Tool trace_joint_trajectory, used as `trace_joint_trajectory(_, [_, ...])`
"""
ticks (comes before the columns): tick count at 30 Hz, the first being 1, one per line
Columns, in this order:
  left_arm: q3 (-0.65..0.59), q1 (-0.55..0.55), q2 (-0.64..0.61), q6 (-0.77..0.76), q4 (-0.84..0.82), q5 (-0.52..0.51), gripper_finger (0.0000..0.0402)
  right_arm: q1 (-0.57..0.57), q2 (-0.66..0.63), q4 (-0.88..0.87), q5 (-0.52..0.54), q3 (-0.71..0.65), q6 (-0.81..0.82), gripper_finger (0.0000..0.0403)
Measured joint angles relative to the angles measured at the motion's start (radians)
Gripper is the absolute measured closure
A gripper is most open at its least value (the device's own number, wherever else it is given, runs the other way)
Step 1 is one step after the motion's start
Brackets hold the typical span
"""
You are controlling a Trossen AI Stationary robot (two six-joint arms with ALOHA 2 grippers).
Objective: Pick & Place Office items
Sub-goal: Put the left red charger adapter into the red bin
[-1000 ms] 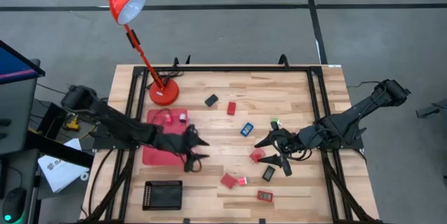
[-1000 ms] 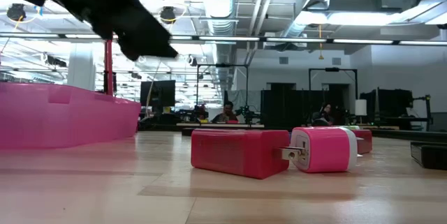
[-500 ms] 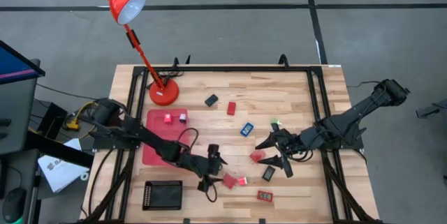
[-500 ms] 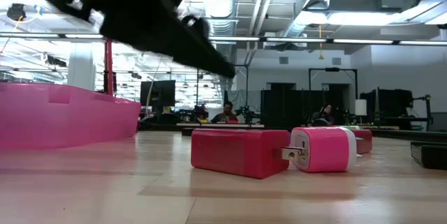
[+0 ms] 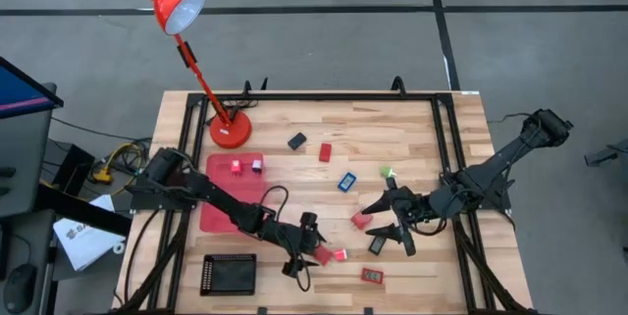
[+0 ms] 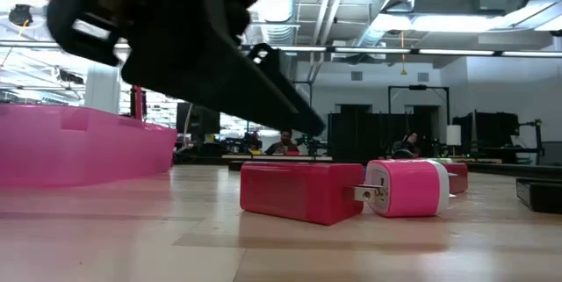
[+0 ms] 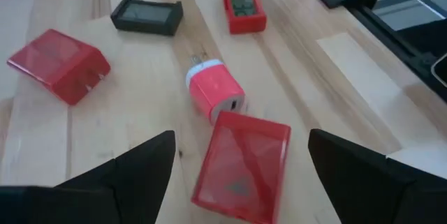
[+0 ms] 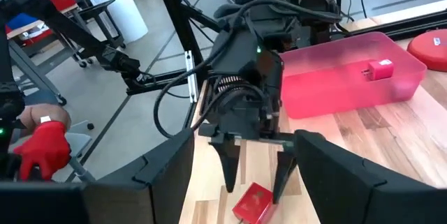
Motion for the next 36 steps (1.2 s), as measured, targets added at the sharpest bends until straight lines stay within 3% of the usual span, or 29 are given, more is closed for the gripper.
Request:
trace_joint_trajectory(22, [0.007,0.037,0.090,-0.024,0.015,0.066,0.0083,0.017,0.004,0.001,0.019,0.000,0.018,0.0163])
trace_joint_trajectory(26, [0.008,0.038,0.082,-0.024,0.017,0.066,0.0115,0.018,0.004,0.001,0.019,0.000,0.019,0.0163])
trace_joint_trajectory(32, [0.008,0.038,0.082,-0.042,0.018,0.066,0.0195,0.018,0.004,0.000,0.019,0.000,0.026,0.0163])
trace_joint_trajectory(36, [0.008,0.038,0.080,-0.046,0.021,0.064,0.0196,0.018,0.004,0.000,0.019,0.000,0.025,0.0163])
